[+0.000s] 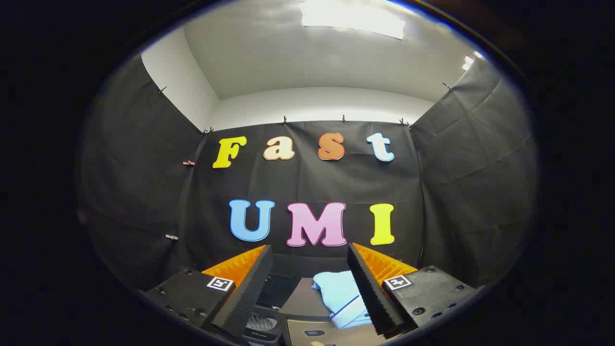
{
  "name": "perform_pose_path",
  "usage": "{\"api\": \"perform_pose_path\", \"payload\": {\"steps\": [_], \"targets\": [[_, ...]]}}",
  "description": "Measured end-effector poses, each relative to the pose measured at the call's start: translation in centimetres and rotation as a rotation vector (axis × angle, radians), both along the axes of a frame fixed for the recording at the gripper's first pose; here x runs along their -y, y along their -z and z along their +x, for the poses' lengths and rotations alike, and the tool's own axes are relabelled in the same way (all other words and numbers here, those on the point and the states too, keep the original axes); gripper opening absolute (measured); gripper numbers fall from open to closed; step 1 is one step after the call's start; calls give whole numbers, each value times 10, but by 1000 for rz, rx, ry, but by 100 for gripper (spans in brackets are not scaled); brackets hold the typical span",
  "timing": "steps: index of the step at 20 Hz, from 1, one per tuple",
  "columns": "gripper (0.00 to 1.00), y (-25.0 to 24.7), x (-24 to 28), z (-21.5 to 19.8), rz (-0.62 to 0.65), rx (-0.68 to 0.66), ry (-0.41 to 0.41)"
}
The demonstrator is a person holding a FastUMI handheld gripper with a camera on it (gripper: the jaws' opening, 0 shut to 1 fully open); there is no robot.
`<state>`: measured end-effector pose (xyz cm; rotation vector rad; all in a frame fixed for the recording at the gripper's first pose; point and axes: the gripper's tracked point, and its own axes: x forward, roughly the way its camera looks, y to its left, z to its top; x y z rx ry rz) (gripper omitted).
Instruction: Put the clothes into the washing machine and then close the washing machine lid.
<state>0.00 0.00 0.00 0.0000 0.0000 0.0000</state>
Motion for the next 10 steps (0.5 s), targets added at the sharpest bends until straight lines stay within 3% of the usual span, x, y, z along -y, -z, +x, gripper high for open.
{"api": "perform_pose_path", "payload": {"steps": [10], "targets": [[98,0,3,-1,20,-9,12]]}}
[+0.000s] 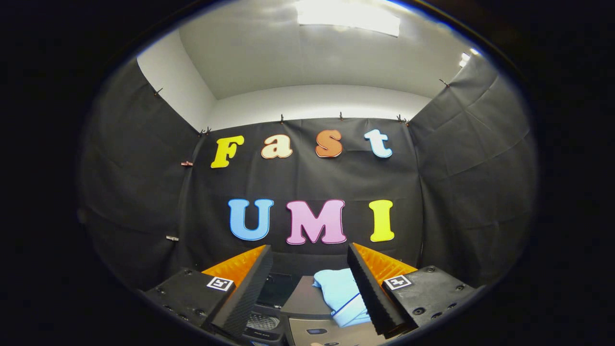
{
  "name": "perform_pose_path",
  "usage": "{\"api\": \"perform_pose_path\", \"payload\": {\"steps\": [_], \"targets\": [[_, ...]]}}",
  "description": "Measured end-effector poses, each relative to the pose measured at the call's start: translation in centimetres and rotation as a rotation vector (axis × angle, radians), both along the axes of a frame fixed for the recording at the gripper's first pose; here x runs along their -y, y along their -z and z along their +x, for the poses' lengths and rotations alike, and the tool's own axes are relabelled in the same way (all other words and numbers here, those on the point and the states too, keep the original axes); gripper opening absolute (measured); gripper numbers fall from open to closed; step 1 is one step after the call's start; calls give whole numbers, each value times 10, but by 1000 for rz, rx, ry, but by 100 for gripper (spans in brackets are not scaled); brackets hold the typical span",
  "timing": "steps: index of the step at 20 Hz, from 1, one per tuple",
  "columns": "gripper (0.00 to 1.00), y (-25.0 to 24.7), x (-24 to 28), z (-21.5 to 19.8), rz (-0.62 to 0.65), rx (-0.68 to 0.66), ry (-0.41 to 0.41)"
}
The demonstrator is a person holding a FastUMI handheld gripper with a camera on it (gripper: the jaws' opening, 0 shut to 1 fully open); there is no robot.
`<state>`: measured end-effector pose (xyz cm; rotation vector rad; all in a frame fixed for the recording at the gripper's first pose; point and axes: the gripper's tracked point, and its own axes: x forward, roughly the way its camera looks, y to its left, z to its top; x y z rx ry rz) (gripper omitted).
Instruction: Put the clothes into the washing machine and then close the washing machine lid.
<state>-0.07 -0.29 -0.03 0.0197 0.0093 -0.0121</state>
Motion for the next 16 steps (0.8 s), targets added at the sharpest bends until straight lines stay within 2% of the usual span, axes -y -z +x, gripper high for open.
{"api": "perform_pose_path", "payload": {"steps": [9,16], "targets": [[97,6,5,5,-1,-15,12],[98,3,24,25,-22,-19,53]]}}
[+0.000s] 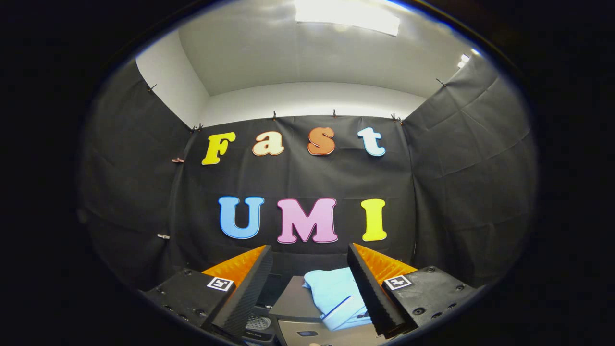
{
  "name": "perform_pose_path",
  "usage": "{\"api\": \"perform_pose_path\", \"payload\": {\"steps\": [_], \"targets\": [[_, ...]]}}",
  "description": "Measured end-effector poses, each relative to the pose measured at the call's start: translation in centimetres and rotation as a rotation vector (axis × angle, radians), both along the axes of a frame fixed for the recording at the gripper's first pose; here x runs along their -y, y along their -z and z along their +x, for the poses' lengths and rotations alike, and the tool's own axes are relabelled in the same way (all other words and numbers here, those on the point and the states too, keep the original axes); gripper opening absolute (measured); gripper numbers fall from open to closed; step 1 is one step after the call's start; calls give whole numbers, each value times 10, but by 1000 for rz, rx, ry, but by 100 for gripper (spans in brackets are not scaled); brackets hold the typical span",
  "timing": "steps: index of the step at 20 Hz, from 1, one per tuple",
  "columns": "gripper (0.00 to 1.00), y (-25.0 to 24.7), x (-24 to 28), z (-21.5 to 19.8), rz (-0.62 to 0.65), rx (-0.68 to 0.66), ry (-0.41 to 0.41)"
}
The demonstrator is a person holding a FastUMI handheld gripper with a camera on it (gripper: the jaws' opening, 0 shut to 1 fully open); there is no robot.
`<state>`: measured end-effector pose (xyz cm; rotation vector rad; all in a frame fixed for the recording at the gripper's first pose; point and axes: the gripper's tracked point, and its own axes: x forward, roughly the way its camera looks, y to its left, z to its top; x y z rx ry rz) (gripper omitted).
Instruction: Put the clothes into the washing machine and then close the washing machine lid.
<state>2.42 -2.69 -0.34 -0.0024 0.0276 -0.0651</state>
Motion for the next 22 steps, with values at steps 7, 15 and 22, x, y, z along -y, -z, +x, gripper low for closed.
{"api": "perform_pose_path", "payload": {"steps": [7,15,22], "targets": [[98,2,53,47,-14,-36,98],[98,34,93,127,-9,-193,110],[98,97,129,187,-5,-410,149]]}}
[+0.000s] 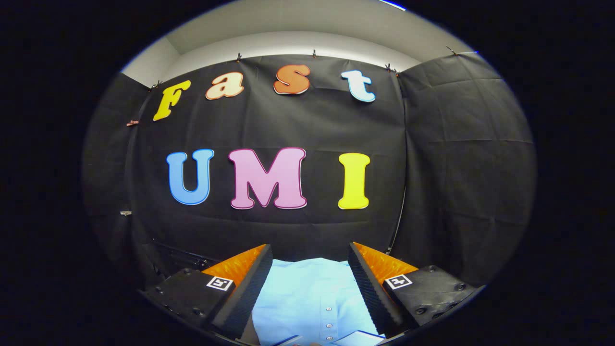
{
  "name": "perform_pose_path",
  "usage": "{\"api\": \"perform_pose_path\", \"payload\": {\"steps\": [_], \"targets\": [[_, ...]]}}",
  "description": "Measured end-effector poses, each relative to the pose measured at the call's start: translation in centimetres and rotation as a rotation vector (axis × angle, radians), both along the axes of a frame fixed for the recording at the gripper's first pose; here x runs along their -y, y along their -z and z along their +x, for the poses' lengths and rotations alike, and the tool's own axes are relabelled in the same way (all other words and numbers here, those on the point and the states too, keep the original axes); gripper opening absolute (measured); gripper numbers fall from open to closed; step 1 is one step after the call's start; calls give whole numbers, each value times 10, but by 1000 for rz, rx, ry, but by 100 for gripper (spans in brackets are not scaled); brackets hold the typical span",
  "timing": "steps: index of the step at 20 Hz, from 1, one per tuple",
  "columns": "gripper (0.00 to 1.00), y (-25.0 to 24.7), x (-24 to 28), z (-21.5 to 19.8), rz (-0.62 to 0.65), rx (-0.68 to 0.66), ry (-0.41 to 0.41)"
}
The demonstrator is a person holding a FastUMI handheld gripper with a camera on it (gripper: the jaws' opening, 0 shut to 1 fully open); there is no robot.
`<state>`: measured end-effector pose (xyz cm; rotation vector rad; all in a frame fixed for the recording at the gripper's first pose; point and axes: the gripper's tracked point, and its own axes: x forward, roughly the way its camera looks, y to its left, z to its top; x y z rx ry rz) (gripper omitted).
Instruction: Put the clothes into the washing machine and then close the washing machine lid.
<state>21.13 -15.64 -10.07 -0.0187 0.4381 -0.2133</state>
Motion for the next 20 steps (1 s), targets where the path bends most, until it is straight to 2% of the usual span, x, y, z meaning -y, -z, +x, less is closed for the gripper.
{"api": "perform_pose_path", "payload": {"steps": [5,11,17,20], "targets": [[99,61,24,23,17,-183,31],[99,129,50,21,58,-378,99],[99,179,58,9,64,-532,118],[99,187,59,7,61,-574,124]]}}
